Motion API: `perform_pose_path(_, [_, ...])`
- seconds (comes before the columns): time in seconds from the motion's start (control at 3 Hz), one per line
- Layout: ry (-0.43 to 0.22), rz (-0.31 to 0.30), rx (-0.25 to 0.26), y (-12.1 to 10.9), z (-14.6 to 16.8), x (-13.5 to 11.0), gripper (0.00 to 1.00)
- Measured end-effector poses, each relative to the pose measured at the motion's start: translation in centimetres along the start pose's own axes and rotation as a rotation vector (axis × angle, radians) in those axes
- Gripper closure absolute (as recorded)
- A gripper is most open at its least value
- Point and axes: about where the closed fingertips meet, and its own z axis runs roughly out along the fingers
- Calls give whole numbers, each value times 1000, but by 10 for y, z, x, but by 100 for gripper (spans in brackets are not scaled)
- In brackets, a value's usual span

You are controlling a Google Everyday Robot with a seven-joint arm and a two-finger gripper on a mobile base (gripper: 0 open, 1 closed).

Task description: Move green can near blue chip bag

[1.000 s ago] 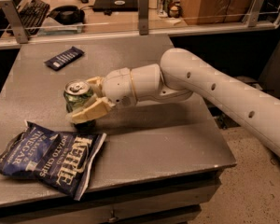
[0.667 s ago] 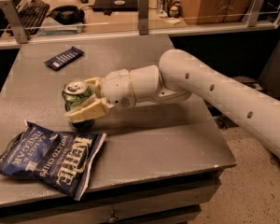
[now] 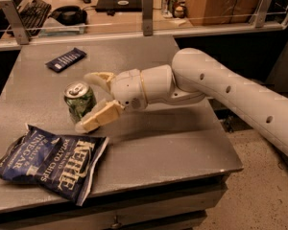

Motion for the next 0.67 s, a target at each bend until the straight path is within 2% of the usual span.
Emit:
perform_pose_path(0.33, [47,-8,69,-3,-36,-5,0])
perform_pose_path(0.67, [108,-36,158,-10,-106,-16,0])
